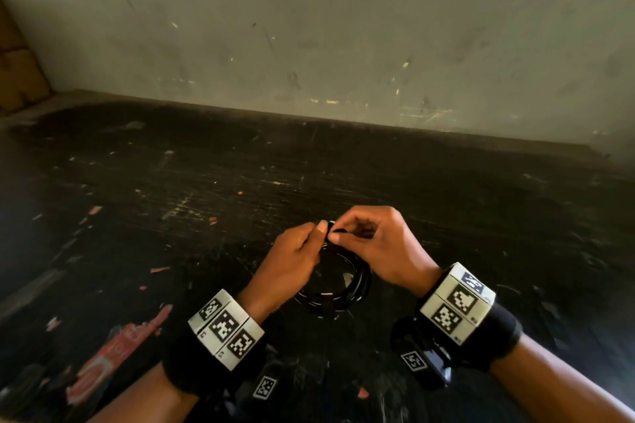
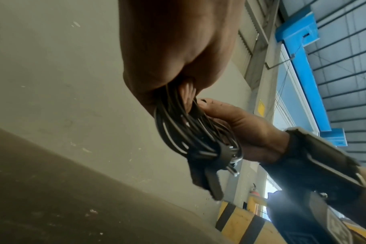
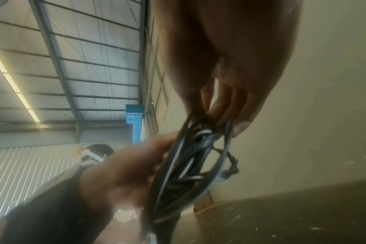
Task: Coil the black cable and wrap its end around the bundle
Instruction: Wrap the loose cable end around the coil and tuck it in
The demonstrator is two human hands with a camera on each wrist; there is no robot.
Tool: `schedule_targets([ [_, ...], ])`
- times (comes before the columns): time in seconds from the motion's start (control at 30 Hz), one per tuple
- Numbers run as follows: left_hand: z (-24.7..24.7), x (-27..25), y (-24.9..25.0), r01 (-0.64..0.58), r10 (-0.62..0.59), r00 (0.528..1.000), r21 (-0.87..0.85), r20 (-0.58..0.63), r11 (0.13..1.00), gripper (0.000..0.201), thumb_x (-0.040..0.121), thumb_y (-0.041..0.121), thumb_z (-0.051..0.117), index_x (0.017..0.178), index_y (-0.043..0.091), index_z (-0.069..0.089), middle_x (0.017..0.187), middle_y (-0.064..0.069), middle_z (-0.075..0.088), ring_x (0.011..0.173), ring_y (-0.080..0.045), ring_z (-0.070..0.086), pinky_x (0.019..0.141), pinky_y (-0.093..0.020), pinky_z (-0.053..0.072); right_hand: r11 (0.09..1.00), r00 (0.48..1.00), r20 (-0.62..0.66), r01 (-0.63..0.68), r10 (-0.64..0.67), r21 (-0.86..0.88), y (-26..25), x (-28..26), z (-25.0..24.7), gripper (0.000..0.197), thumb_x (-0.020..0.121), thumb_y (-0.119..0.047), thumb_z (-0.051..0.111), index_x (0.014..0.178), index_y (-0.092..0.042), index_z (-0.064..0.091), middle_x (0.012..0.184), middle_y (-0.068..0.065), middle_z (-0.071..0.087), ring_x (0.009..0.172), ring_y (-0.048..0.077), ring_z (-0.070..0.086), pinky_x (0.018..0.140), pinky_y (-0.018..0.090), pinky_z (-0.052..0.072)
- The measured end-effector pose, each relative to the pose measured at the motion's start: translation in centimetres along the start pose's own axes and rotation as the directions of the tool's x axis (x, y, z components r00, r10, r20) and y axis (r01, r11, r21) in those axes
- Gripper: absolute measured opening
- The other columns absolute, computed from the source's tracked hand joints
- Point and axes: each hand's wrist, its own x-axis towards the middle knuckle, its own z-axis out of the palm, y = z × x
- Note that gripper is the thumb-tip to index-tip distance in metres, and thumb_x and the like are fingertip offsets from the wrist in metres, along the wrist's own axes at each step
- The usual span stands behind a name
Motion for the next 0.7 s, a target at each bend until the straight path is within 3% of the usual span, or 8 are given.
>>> schedule_targets([
  [0.07,0.0,-0.1,-0.3,-0.037,0.038,0.999,0.062,-0.009,0.997,0.039,0.099,0.032,0.042,0.081,0.000,0.058,0.052,0.010,0.040,0.043,0.000,0.036,0.047,-0.022,0.030,0.999,0.999,-0.011,-0.038,0.038,0.020,0.2,-0.3,0.4,0.015,0.080,-0.012,0.073,0.093,-0.017,0.068,0.073,-0.002,0.069,0.069,0.005,0.067,0.069,0.022,0.055],
  [0.17,0.1,-0.2,-0.8,-0.092,0.093,0.996,0.152,0.004,0.984,0.036,0.099,0.027,0.043,0.068,0.013,0.054,0.052,0.010,0.044,0.043,0.003,0.042,0.051,-0.022,0.037,0.986,0.990,0.011,-0.139,0.139,0.092,0.5,-0.7,0.9,0.025,0.079,-0.008,0.072,0.100,-0.019,0.063,0.063,-0.004,0.064,0.059,0.002,0.062,0.060,0.017,0.050],
  [0.23,0.2,-0.1,-1.5,-0.018,0.015,0.999,0.076,0.037,0.997,0.034,0.098,0.031,0.046,0.072,0.012,0.056,0.049,0.011,0.045,0.043,0.002,0.044,0.049,-0.024,0.040,0.978,0.984,0.001,-0.175,0.176,0.116,1.0,-0.9,1.3,0.021,0.079,-0.006,0.072,0.095,-0.018,0.065,0.064,-0.005,0.065,0.061,0.004,0.063,0.060,0.020,0.051],
  [0.3,0.3,-0.1,-2.1,0.109,-0.107,0.993,-0.047,0.058,0.993,0.030,0.094,0.036,0.053,0.080,0.011,0.059,0.055,0.006,0.052,0.049,-0.006,0.053,0.049,-0.023,0.044,0.962,0.967,-0.070,-0.233,0.245,0.141,1.9,-1.2,1.3,0.016,0.079,-0.007,0.072,0.090,-0.018,0.068,0.072,-0.006,0.067,0.065,0.002,0.065,0.061,0.018,0.050],
  [0.4,0.1,-0.3,-3.7,0.322,-0.303,0.946,-0.237,0.111,0.917,0.026,0.086,0.035,0.065,0.099,0.012,0.065,0.082,-0.006,0.071,0.076,-0.015,0.069,0.069,-0.030,0.057,0.899,0.882,-0.226,-0.357,0.413,0.253,3.5,-1.7,0.7,0.014,0.078,-0.010,0.074,0.087,-0.020,0.068,0.078,-0.001,0.069,0.068,0.003,0.066,0.059,0.016,0.048],
  [0.47,0.1,-0.4,-5.1,0.431,-0.385,0.901,-0.313,0.198,0.846,0.031,0.083,0.033,0.068,0.103,0.009,0.067,0.096,-0.013,0.071,0.083,-0.022,0.069,0.071,-0.037,0.059,0.855,0.815,-0.289,-0.418,0.502,0.307,4.6,-2.3,0.2,0.014,0.078,-0.010,0.074,0.087,-0.018,0.067,0.081,0.002,0.069,0.072,0.010,0.066,0.060,0.018,0.049],
  [0.6,0.5,0.2,-7.2,0.452,-0.412,0.891,-0.425,0.188,0.784,0.020,0.084,0.011,0.068,0.101,0.003,0.068,0.100,-0.016,0.067,0.084,-0.021,0.066,0.069,-0.029,0.059,0.775,0.730,-0.276,-0.539,0.626,0.331,7.0,-3.3,0.0,0.016,0.079,-0.007,0.072,0.092,-0.012,0.065,0.085,0.004,0.069,0.072,0.012,0.067,0.054,0.014,0.049],
  [0.7,1.1,1.3,-8.8,0.452,-0.442,0.889,-0.379,0.119,0.808,0.019,0.082,-0.007,0.064,0.101,-0.001,0.065,0.095,-0.018,0.069,0.083,-0.020,0.068,0.070,-0.025,0.060,0.674,0.662,-0.189,-0.627,0.726,0.391,9.5,-3.7,0.1,0.020,0.080,0.001,0.069,0.096,-0.008,0.061,0.090,0.012,0.068,0.075,0.019,0.070,0.057,0.024,0.056],
])
